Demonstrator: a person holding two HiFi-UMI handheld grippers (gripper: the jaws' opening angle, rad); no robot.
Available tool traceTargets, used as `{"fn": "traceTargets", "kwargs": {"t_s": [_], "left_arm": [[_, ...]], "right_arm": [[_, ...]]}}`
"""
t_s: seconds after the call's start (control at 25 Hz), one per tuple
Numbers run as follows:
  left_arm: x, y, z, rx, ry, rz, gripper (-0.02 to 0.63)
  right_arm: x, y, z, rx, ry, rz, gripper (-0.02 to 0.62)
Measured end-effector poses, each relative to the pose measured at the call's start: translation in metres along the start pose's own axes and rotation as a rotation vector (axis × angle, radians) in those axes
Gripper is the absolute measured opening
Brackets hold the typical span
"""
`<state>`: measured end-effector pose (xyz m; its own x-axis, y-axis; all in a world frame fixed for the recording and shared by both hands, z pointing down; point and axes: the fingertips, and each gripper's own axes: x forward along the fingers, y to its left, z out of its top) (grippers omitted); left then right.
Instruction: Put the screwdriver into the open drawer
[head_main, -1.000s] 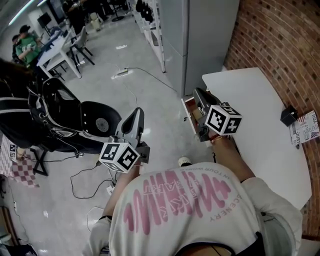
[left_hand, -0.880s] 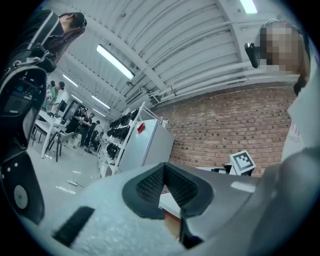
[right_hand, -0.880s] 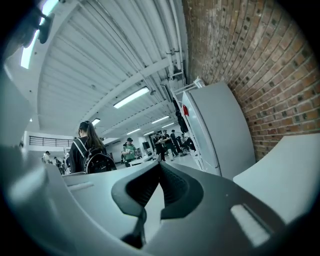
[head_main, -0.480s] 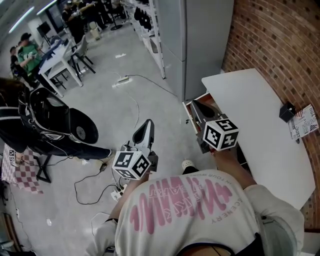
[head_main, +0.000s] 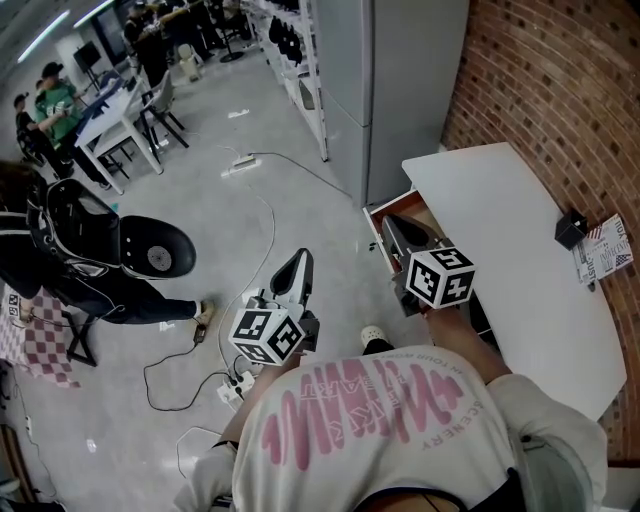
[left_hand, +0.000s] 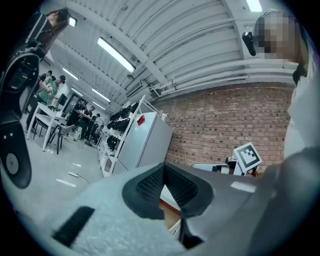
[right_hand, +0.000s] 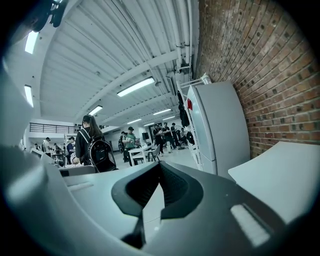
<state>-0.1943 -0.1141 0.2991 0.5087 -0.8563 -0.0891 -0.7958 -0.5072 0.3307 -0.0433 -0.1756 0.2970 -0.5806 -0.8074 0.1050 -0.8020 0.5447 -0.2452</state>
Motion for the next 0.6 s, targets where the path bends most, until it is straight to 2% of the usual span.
{"fn": "traceTargets", "kwargs": {"t_s": [0.36,0.6], "left_arm": [[-0.006,0.001,0.008,0.008,-0.007,-0.005,0.005],[0.010,-0.009,-0.007,0.019,0.000,-0.005,0.005]], "right_arm": [[0.002,0.008,-0.003,-0.001,0.012,0.005,0.008],[-0.003,-0.016,-0.010,0.014,0.013,0.006,0.008]]}}
